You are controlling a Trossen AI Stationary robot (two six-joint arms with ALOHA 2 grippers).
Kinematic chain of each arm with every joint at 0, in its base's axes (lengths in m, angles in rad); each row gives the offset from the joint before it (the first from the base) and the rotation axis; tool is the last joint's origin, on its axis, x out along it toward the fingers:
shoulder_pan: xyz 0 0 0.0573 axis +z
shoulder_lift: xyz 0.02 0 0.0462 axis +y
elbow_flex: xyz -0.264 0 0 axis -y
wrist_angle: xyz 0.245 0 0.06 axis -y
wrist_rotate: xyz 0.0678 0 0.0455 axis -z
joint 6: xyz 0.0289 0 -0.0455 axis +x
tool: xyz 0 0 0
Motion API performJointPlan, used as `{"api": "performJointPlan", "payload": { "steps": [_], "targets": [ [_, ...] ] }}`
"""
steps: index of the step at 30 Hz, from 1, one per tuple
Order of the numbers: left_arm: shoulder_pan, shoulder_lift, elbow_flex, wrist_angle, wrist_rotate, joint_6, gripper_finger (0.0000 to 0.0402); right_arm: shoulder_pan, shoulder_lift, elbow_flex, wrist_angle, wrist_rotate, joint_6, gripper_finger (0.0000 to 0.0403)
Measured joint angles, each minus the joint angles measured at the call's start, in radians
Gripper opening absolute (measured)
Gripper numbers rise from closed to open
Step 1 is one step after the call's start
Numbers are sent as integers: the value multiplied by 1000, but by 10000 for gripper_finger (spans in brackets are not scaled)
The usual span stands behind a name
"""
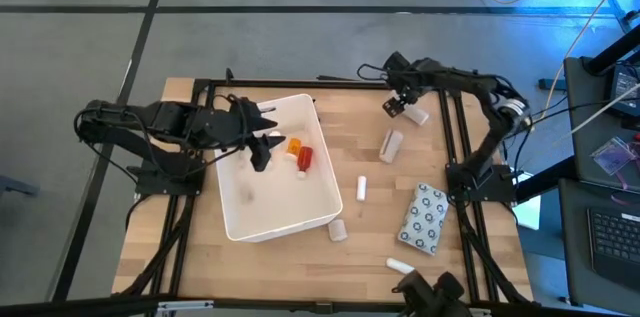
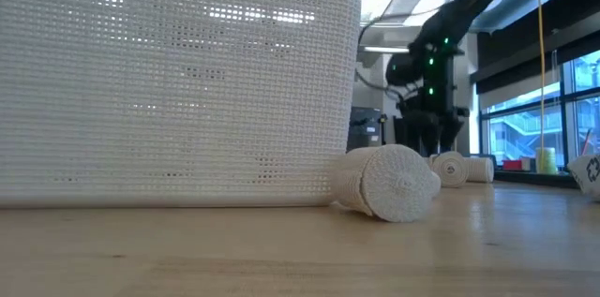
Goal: Pick & place medical supplies in basket/bin
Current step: Put the top light brown bandage into the white bin
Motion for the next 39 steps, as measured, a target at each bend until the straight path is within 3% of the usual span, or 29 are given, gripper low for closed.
{"api": "performJointPlan", "payload": {
  "steps": [11, 23, 32, 39],
  "targets": [
    [-2, 0, 0, 0, -1, -3, 214, -16, 116, 0, 3, -15, -3, 265],
    [-2, 0, 0, 0, -19, -1, 214, -15, 109, 1, -11, -47, -33, 106],
    [-2, -24, -1, 1, -29, -1, 214, 0, -73, 38, -45, -211, -24, 106],
    [-2, -54, -1, 7, -124, 0, 214, 125, -316, 186, -36, -385, 41, 106]
  ]
}}
